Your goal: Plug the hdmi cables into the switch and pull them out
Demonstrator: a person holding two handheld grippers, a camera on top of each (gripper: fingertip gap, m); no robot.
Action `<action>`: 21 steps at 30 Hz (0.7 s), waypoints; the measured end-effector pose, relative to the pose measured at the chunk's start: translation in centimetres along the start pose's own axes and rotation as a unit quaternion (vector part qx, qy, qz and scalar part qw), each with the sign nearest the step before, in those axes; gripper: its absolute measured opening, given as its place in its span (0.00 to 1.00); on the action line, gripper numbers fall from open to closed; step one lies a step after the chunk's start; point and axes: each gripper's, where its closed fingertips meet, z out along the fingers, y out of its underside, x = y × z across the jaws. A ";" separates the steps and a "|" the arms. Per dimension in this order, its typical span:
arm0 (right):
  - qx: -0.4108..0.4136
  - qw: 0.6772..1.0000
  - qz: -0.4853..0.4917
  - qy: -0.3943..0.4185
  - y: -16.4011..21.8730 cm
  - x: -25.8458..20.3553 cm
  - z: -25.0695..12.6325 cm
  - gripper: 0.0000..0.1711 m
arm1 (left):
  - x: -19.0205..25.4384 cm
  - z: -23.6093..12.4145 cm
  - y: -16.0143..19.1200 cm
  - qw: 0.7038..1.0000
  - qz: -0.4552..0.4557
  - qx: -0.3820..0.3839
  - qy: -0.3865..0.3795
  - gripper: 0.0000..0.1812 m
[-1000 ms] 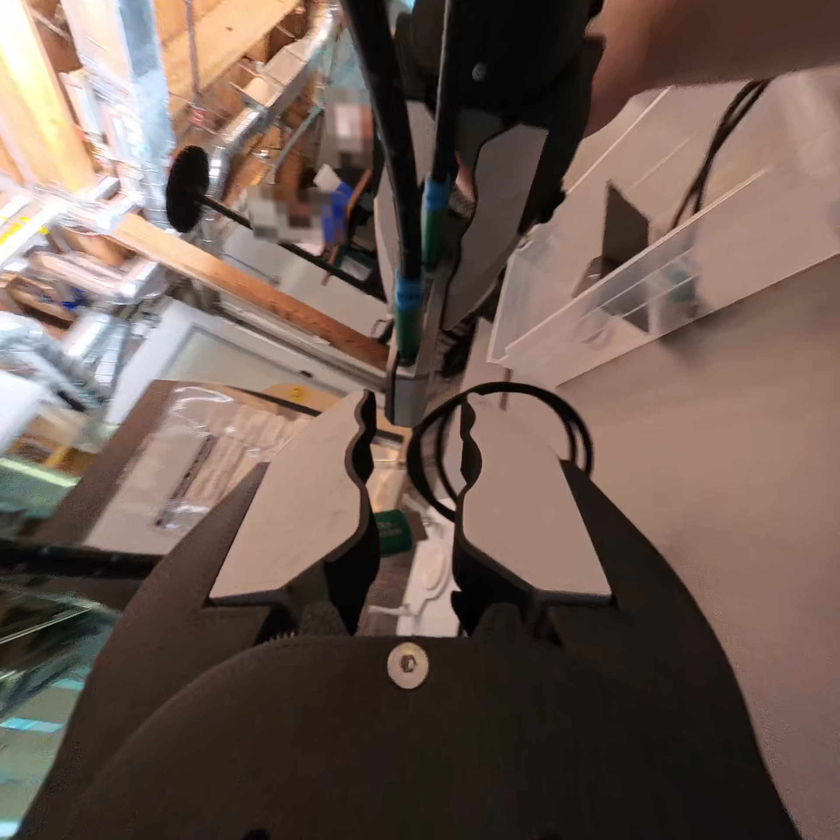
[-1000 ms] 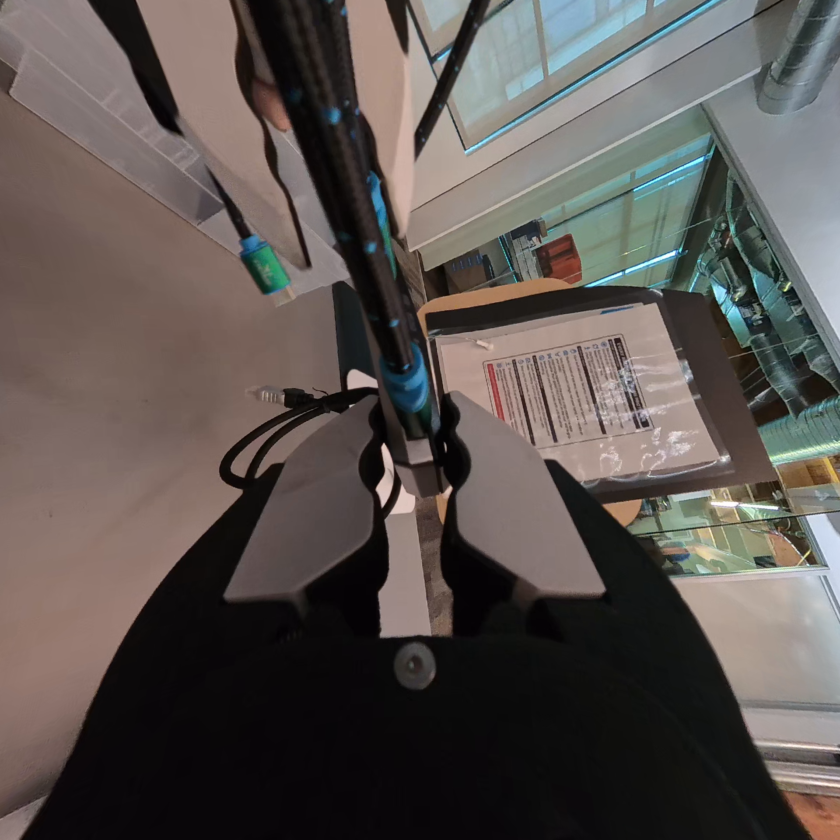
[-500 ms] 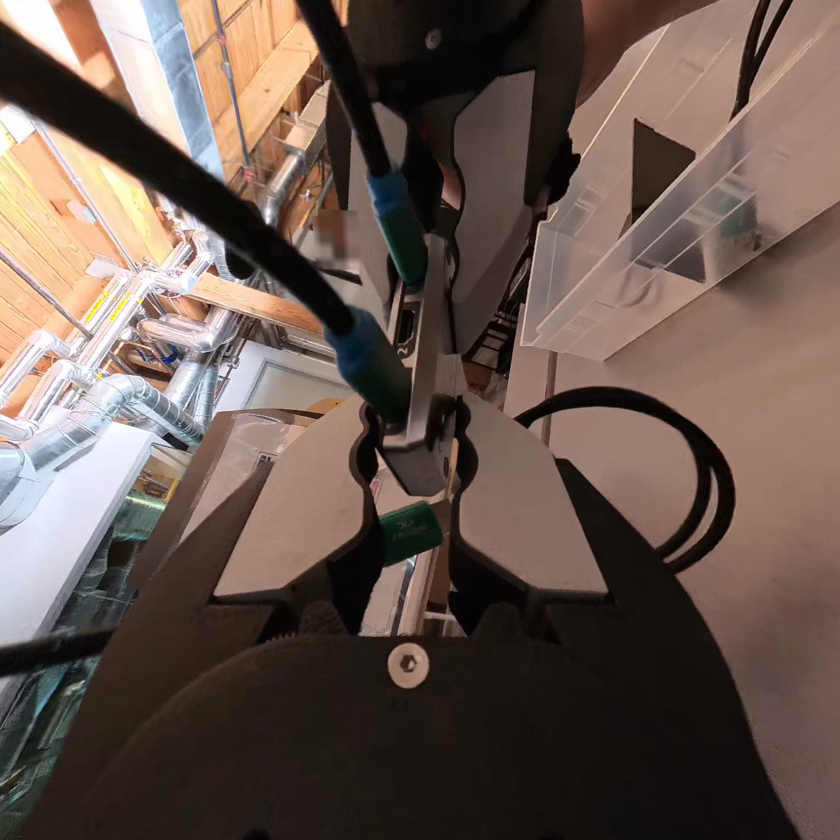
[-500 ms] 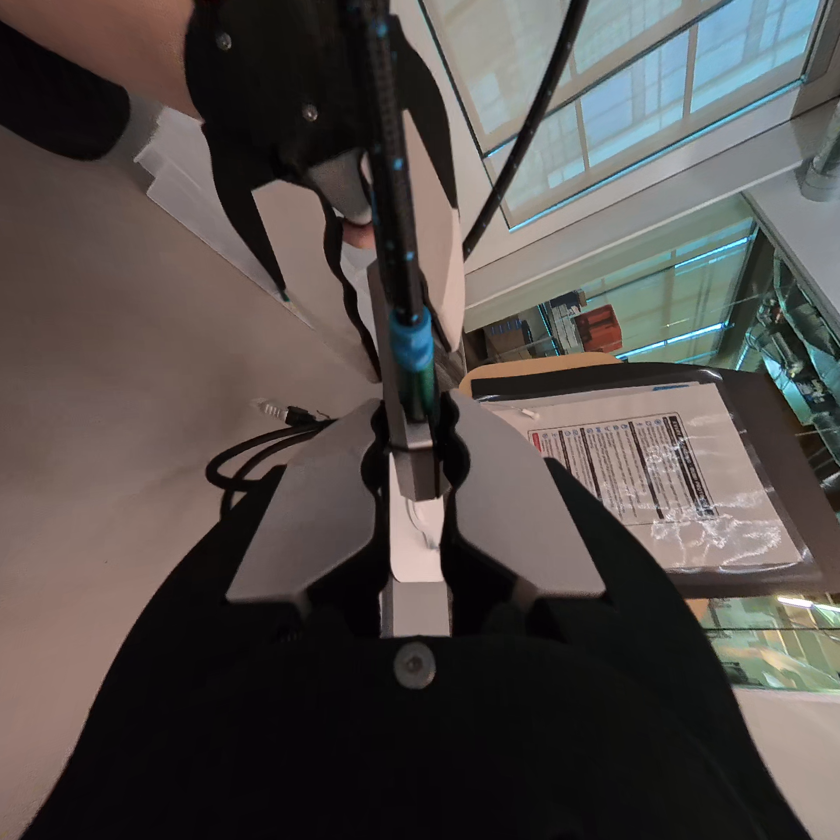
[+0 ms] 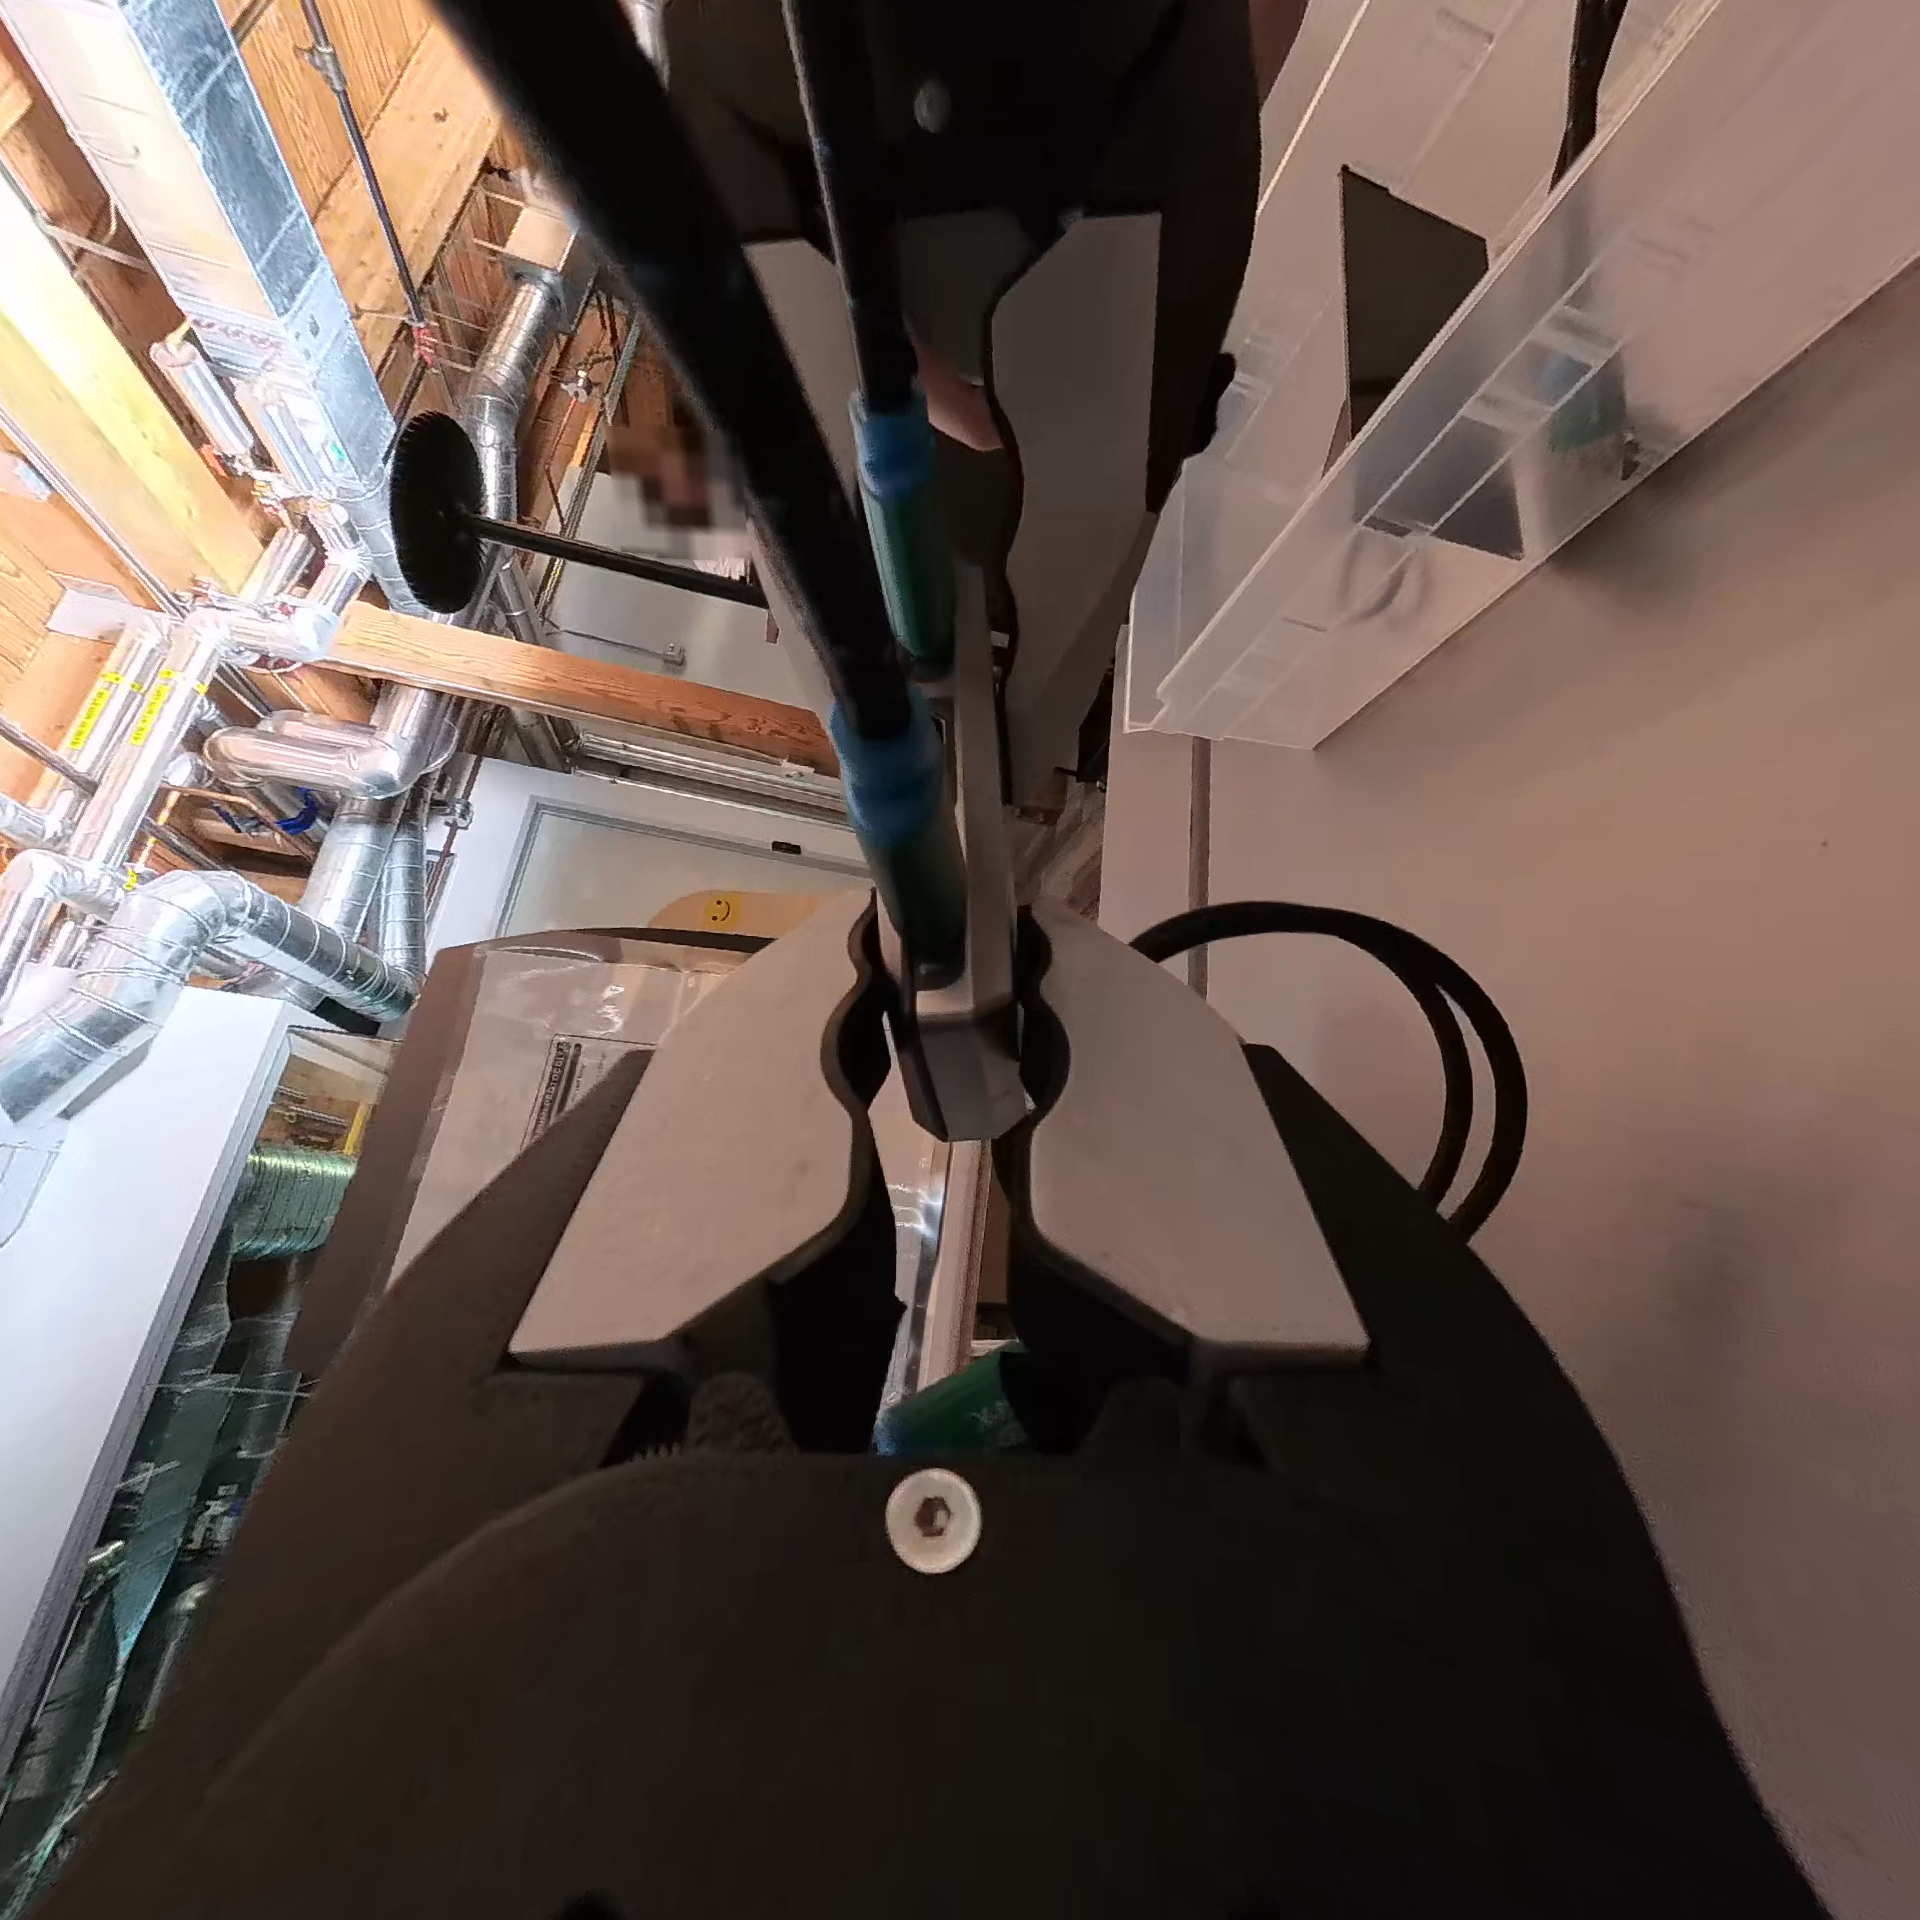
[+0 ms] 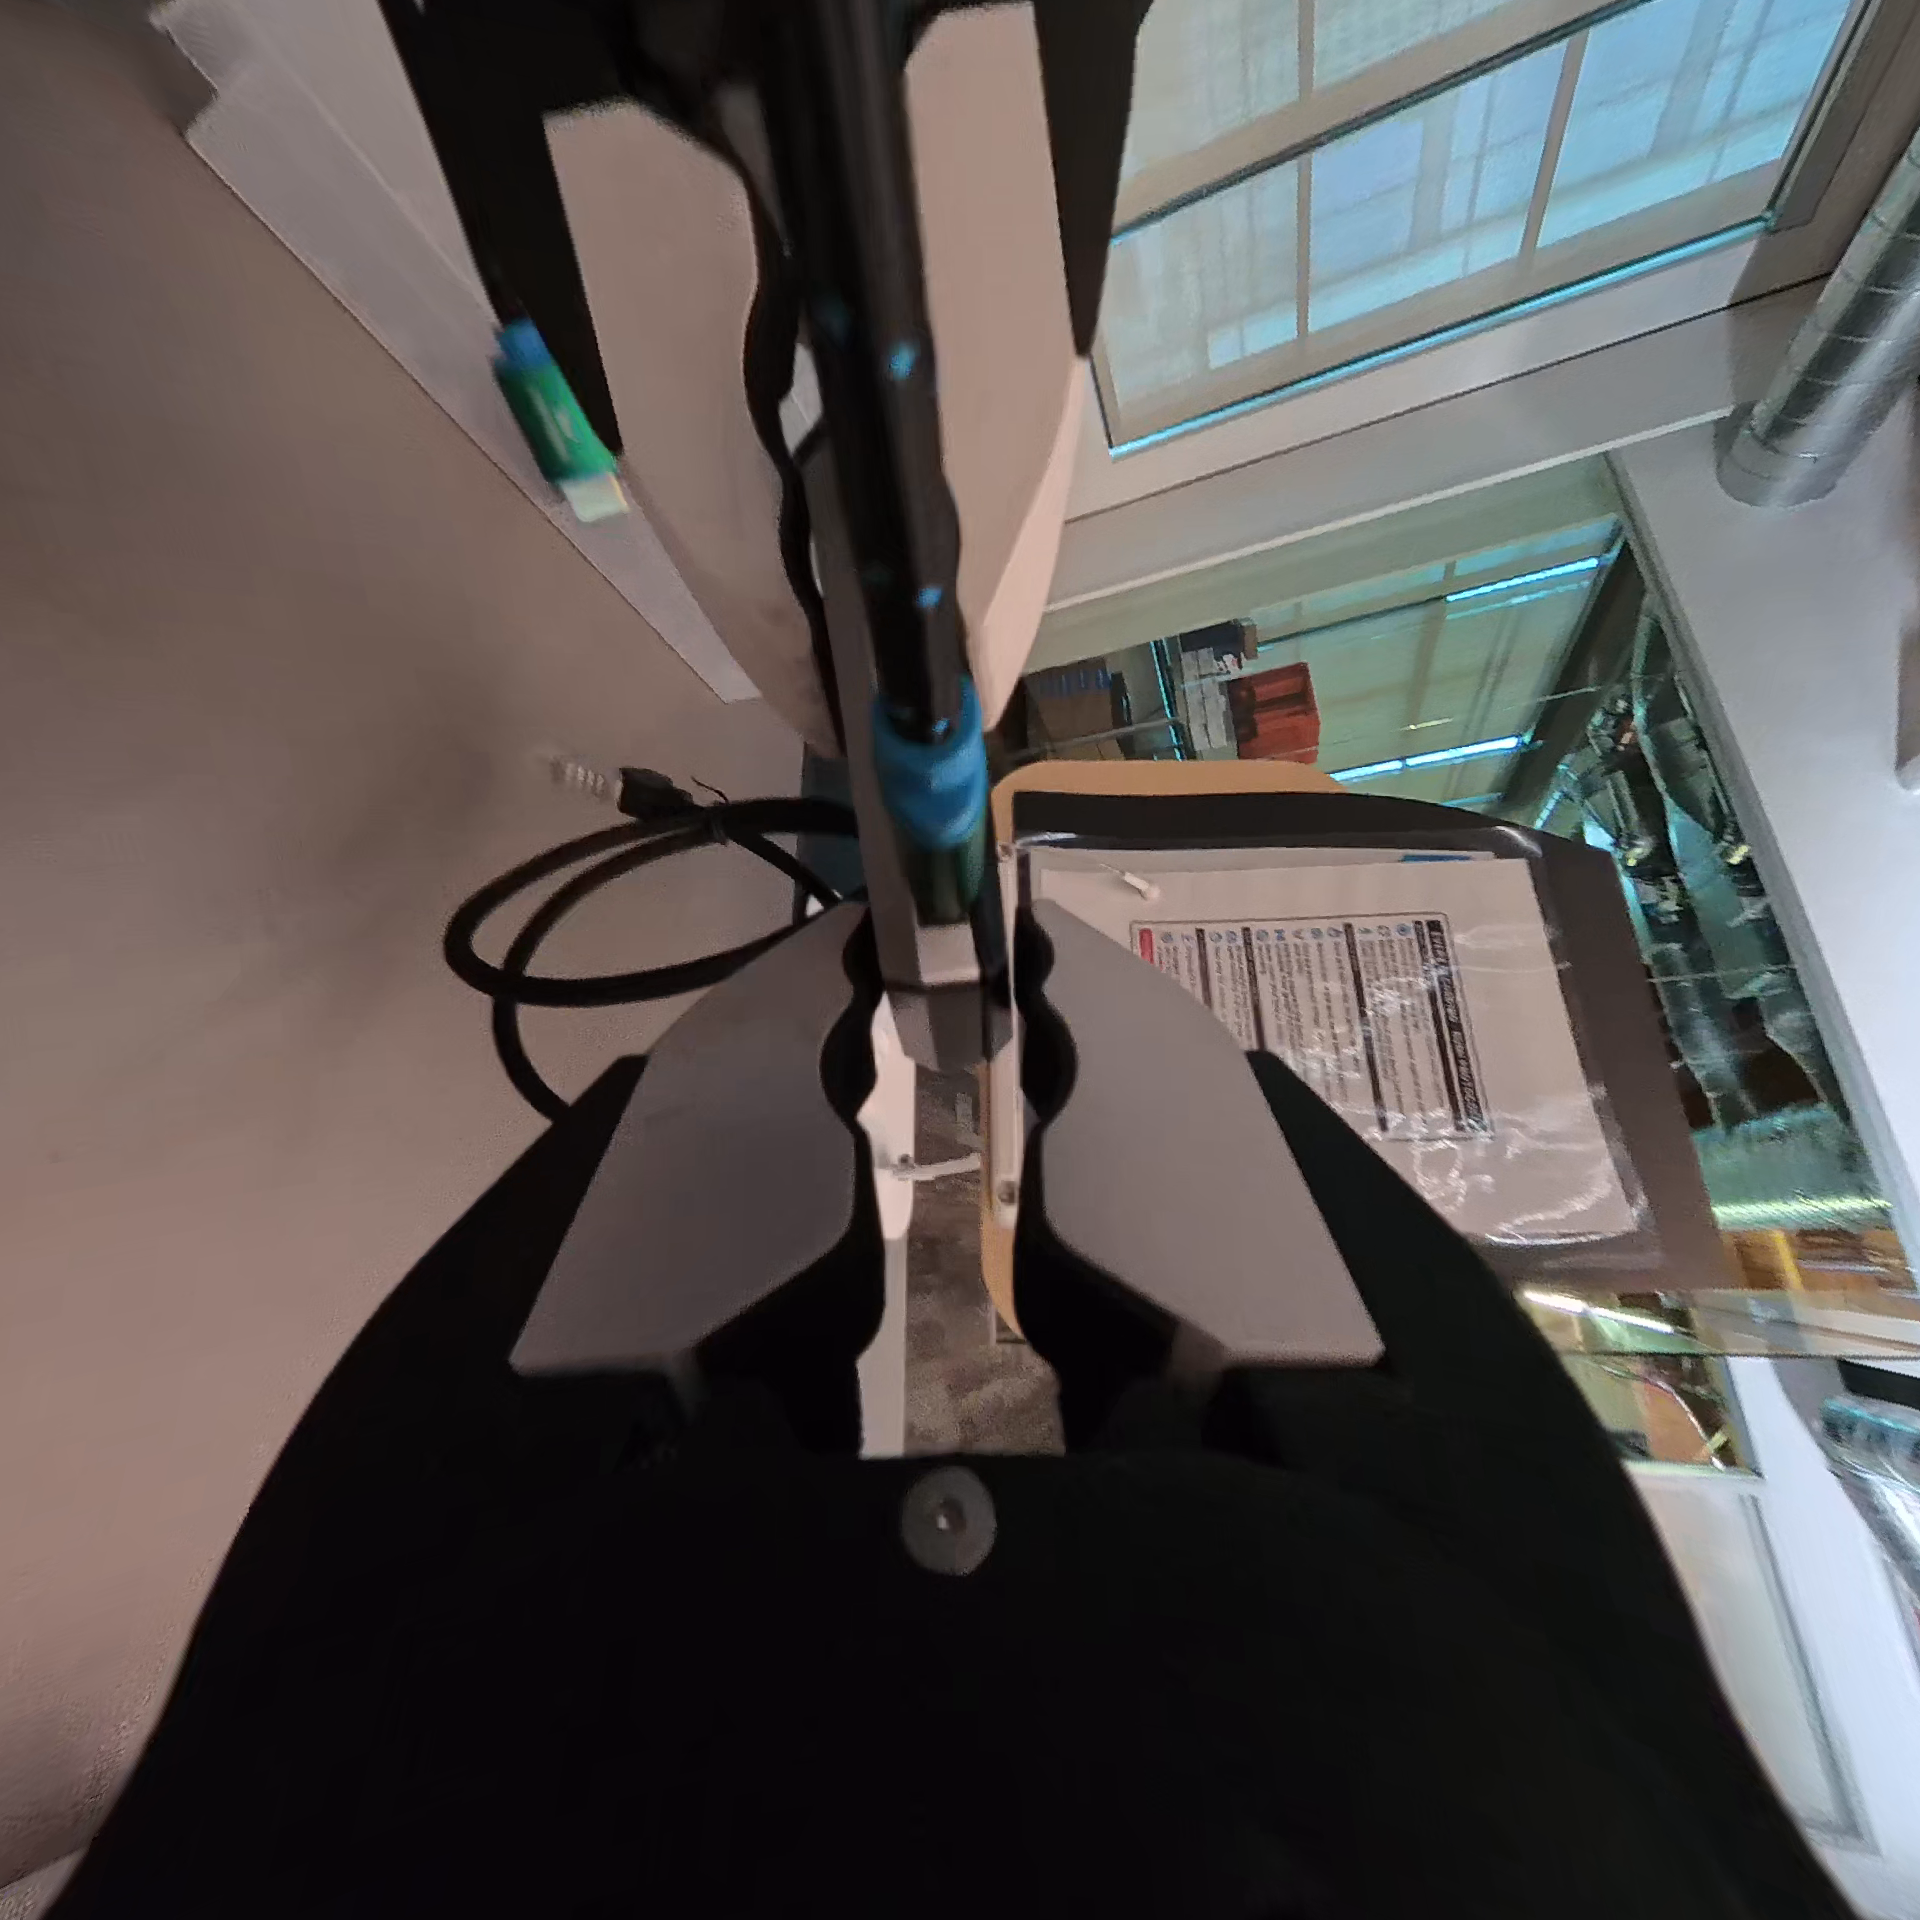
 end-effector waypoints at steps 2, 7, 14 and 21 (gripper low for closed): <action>-0.001 1.000 -0.004 0.005 0.0 0.0 0.0 0.15 | 0.0 -0.1 -0.3 1.000 -0.002 -0.001 0.004 0.12; 0.004 0.999 -0.040 0.006 -1.0 -0.4 0.4 0.14 | 0.1 -0.4 -0.7 1.000 0.023 -0.017 0.006 0.12; 0.050 0.997 -0.043 0.046 -3.2 0.8 -0.3 0.13 | -1.9 -2.0 -2.2 0.998 0.013 0.050 -0.036 0.18; 0.094 0.994 -0.030 0.044 -4.5 0.8 -0.6 0.13 | -2.2 -2.8 -2.5 0.997 0.020 0.070 -0.040 0.18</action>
